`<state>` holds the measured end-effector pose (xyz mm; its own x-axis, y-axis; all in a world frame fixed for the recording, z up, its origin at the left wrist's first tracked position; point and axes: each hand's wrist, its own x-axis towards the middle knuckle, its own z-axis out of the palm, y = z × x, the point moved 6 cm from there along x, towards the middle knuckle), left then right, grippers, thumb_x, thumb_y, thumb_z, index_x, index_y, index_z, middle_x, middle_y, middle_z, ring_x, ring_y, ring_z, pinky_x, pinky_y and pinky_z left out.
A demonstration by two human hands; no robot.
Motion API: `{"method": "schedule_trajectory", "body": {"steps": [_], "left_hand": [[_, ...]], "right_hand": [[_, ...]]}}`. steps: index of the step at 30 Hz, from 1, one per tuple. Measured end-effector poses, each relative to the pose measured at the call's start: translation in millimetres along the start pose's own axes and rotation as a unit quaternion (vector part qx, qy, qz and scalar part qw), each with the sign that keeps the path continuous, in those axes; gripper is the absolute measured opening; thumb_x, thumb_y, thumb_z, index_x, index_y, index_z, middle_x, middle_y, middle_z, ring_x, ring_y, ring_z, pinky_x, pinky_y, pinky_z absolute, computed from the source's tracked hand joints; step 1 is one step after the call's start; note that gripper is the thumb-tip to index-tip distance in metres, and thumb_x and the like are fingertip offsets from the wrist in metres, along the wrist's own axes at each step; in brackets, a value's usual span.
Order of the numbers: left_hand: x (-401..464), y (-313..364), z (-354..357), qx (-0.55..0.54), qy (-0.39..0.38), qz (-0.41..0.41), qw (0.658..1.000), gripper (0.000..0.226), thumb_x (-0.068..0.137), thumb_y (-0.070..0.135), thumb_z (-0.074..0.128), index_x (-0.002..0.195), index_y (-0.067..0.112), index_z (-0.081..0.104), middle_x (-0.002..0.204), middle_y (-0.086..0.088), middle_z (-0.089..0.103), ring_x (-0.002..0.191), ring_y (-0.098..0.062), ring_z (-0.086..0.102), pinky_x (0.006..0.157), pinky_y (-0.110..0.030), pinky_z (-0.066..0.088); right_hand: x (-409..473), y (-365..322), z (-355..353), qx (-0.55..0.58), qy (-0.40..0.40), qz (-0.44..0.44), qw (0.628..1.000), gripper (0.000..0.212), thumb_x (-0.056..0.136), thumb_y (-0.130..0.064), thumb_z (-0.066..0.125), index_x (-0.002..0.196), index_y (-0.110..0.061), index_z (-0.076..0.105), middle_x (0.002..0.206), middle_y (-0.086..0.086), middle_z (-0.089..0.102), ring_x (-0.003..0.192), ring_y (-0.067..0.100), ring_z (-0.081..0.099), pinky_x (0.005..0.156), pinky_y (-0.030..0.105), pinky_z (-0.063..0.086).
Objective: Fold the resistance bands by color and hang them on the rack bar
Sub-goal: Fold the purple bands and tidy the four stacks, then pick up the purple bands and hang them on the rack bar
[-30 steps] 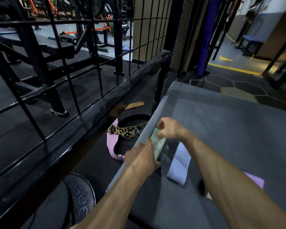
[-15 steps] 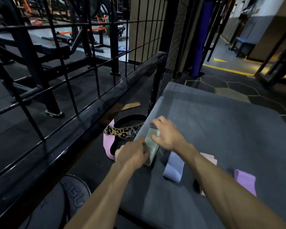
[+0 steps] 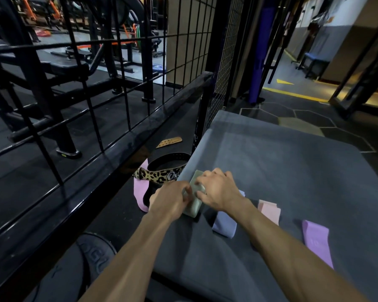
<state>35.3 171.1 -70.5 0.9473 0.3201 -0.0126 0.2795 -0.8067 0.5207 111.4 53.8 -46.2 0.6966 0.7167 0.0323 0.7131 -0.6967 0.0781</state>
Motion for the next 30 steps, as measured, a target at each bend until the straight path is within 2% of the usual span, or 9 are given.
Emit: {"method": "schedule_trajectory", "body": {"steps": [5, 9, 12, 14, 18, 22, 26, 30], "left_hand": [[2, -5, 3, -0.020, -0.021, -0.013, 1.000, 0.016, 0.087, 0.029, 0.061, 0.094, 0.043, 0.056, 0.101, 0.009, 0.063, 0.089, -0.021, 0.062, 0.067, -0.032, 0.048], [3, 0, -3, -0.006, -0.002, 0.041, 0.999, 0.013, 0.084, 0.032, 0.064, 0.089, 0.043, 0.060, 0.099, 0.007, 0.058, 0.088, -0.022, 0.063, 0.073, -0.039, 0.055], [3, 4, -7, 0.003, 0.005, 0.070, 0.998, 0.012, 0.087, 0.027, 0.064, 0.088, 0.037, 0.070, 0.101, 0.006, 0.063, 0.089, -0.019, 0.064, 0.068, -0.029, 0.047], [2, 5, -7, 0.009, -0.010, 0.086, 0.996, 0.016, 0.089, 0.021, 0.062, 0.092, 0.033, 0.072, 0.103, 0.003, 0.065, 0.093, -0.019, 0.064, 0.068, -0.028, 0.042], [-2, 9, -11, 0.009, -0.023, 0.096, 0.995, 0.019, 0.090, 0.019, 0.061, 0.102, 0.030, 0.072, 0.107, 0.000, 0.066, 0.096, -0.021, 0.064, 0.077, -0.031, 0.051], [-4, 7, -12, 0.012, -0.034, 0.091, 0.995, 0.022, 0.090, 0.022, 0.062, 0.107, 0.032, 0.072, 0.112, -0.001, 0.066, 0.099, -0.023, 0.065, 0.081, -0.031, 0.053], [-7, 8, -12, 0.024, -0.040, 0.088, 0.995, 0.024, 0.093, 0.025, 0.063, 0.114, 0.033, 0.071, 0.118, -0.001, 0.060, 0.105, -0.022, 0.063, 0.083, -0.027, 0.048], [-9, 13, -12, 0.023, -0.039, 0.092, 0.995, 0.024, 0.093, 0.023, 0.066, 0.115, 0.032, 0.070, 0.122, -0.002, 0.057, 0.106, -0.022, 0.063, 0.090, -0.029, 0.050]], "right_hand": [[0, -3, 0, -0.002, 0.000, 0.015, 1.000, 0.039, 0.093, -0.045, 0.051, 0.125, -0.024, 0.059, 0.125, 0.000, 0.058, 0.116, 0.027, 0.046, 0.089, 0.040, 0.033], [-5, -6, -2, 0.011, 0.001, 0.029, 1.000, 0.034, 0.095, -0.041, 0.049, 0.119, -0.020, 0.062, 0.123, 0.001, 0.059, 0.115, 0.027, 0.047, 0.087, 0.039, 0.032], [-11, -6, -5, 0.028, 0.010, 0.041, 0.999, 0.033, 0.096, -0.037, 0.046, 0.116, -0.020, 0.065, 0.119, 0.000, 0.064, 0.113, 0.026, 0.049, 0.084, 0.038, 0.032], [-16, -8, -5, 0.036, 0.015, 0.041, 0.998, 0.032, 0.095, -0.036, 0.046, 0.115, -0.020, 0.066, 0.118, 0.000, 0.065, 0.113, 0.025, 0.049, 0.084, 0.037, 0.032], [-25, -8, -4, 0.045, -0.002, 0.049, 0.998, 0.034, 0.095, -0.035, 0.046, 0.117, -0.019, 0.066, 0.121, 0.003, 0.064, 0.114, 0.027, 0.048, 0.088, 0.040, 0.034], [-37, -10, -5, 0.049, -0.026, 0.053, 0.997, 0.031, 0.097, -0.034, 0.042, 0.113, -0.018, 0.064, 0.120, 0.003, 0.062, 0.112, 0.030, 0.049, 0.089, 0.042, 0.035], [-59, -5, -16, 0.031, -0.014, 0.055, 0.998, 0.035, 0.098, -0.038, 0.041, 0.120, -0.022, 0.063, 0.127, 0.001, 0.061, 0.114, 0.029, 0.052, 0.090, 0.042, 0.040], [-108, 26, -34, 0.084, 0.005, 0.107, 0.991, 0.039, 0.100, -0.039, 0.045, 0.134, -0.029, 0.059, 0.141, -0.003, 0.056, 0.129, 0.027, 0.049, 0.101, 0.042, 0.039]]}}
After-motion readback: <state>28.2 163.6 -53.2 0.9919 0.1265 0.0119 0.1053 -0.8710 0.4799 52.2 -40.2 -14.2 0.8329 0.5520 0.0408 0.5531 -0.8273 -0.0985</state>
